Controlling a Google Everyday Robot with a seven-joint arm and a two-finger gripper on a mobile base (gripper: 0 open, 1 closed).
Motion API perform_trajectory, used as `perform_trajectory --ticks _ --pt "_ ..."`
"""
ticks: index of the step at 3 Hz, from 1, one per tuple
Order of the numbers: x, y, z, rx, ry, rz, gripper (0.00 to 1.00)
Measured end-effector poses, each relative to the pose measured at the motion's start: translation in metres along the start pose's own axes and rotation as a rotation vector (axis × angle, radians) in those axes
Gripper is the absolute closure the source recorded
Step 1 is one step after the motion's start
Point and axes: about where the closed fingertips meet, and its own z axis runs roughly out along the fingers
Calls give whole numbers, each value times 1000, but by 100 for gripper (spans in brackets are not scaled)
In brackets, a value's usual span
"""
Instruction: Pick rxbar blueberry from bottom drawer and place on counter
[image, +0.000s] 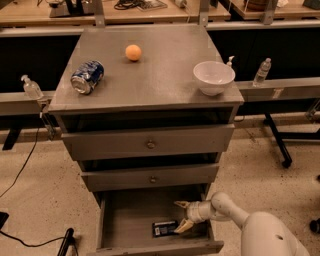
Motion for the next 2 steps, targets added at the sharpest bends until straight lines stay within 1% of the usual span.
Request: perform_trajectory --ticks 1,2 --pt "-2 5 8 -25 19 -16 21" --pt "-15 14 18 -52 41 -28 21"
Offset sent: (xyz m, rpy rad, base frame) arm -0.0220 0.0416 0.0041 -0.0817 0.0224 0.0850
